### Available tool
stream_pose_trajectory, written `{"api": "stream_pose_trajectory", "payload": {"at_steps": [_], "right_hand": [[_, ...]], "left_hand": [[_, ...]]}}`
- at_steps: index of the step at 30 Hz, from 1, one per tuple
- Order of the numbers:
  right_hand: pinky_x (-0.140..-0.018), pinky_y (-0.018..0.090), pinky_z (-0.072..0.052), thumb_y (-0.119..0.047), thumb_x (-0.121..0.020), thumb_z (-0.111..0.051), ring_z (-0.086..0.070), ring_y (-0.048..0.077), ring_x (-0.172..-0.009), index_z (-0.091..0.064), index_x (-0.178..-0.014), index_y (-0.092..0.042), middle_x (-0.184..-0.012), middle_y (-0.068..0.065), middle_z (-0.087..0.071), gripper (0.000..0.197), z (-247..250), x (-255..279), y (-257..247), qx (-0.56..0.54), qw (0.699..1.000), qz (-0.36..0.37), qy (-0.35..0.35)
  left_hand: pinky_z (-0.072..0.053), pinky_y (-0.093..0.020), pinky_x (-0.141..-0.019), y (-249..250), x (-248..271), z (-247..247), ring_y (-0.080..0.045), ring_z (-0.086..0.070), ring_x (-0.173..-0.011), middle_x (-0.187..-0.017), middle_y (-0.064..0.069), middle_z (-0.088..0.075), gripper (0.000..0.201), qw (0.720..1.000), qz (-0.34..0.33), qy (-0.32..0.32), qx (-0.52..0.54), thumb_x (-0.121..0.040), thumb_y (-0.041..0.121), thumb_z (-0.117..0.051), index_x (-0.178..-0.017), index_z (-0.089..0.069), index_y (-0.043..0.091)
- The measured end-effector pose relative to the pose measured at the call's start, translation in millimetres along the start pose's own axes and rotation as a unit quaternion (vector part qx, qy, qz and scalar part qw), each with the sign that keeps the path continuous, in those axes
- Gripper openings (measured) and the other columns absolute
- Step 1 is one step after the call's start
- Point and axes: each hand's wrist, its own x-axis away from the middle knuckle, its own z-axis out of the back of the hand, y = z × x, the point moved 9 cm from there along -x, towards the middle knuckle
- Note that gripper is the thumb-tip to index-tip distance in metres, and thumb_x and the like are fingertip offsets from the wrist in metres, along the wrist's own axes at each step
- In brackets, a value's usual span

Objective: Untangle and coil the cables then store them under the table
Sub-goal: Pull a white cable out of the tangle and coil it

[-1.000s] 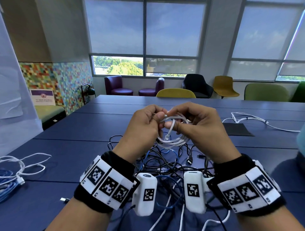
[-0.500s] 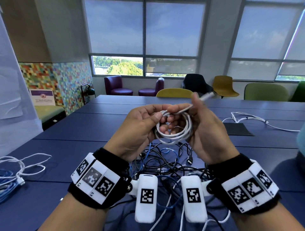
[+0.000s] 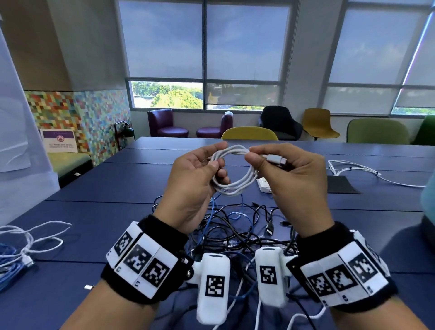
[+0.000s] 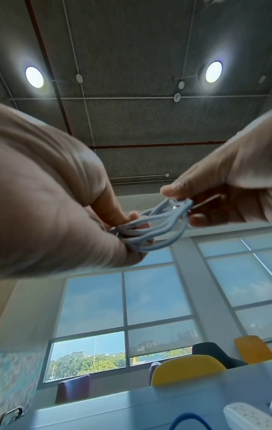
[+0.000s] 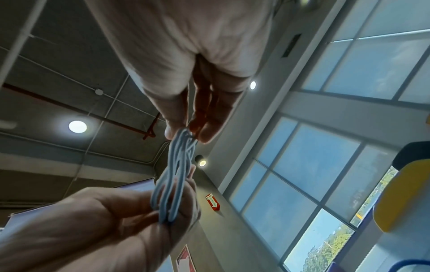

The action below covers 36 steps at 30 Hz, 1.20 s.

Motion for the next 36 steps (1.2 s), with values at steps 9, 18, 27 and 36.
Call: {"api": "stream_pose_trajectory", "payload": {"at_steps": [9, 18, 27, 36], "right_hand": [[-0.064, 0.033, -0.060, 0.000, -0.080, -0.075, -0.070, 0.025, -0.066, -0.073, -0.079, -0.007, -0.071, 0.012, -0.071, 0.008, -5.8, 3.3, -4.8, -0.117, 0.992, -0.037, 0.005], [-0.073, 0.051, -0.061, -0.007, -0.080, -0.078, -0.073, 0.032, -0.074, -0.078, -0.086, -0.008, -0.075, 0.012, -0.074, 0.006, -15.1, 6.3, 12.1, -0.061, 0.991, -0.112, -0.049], [-0.069, 0.030, -0.061, 0.002, -0.080, -0.069, -0.072, 0.026, -0.073, -0.070, -0.088, 0.003, -0.079, 0.016, -0.073, 0.009, -23.7, 14.2, 33.3, -0.231, 0.936, -0.261, -0.042], [-0.068, 0.032, -0.061, 0.001, -0.087, -0.066, -0.072, 0.027, -0.074, -0.071, -0.099, 0.002, -0.086, 0.022, -0.074, 0.013, -22.7, 16.6, 35.8, -0.179, 0.941, -0.285, -0.047]], "left_hand": [[-0.037, -0.026, -0.060, 6.1, 0.9, 3.9, -0.011, -0.038, -0.058, -0.073, -0.002, -0.051, 0.036, 0.993, -0.038, 0.054, -0.102, -0.101, -0.005, -0.036, -0.096, -0.064, 0.017], [-0.046, -0.022, -0.062, 6.3, -0.8, 21.4, -0.010, -0.047, -0.061, -0.076, -0.005, -0.055, 0.023, 0.993, -0.040, 0.114, 0.006, -0.100, -0.003, -0.041, -0.106, -0.064, 0.001], [-0.048, -0.017, -0.052, -7.1, -2.7, 13.2, -0.010, -0.048, -0.056, -0.077, -0.009, -0.050, 0.028, 0.971, 0.018, 0.097, 0.217, -0.100, -0.008, -0.035, -0.119, -0.055, -0.011], [-0.051, -0.029, -0.074, 11.5, 9.8, 29.5, -0.013, -0.059, -0.074, -0.087, -0.007, -0.066, 0.019, 0.995, -0.022, 0.082, -0.059, -0.093, 0.003, -0.057, -0.108, -0.068, 0.008]]}}
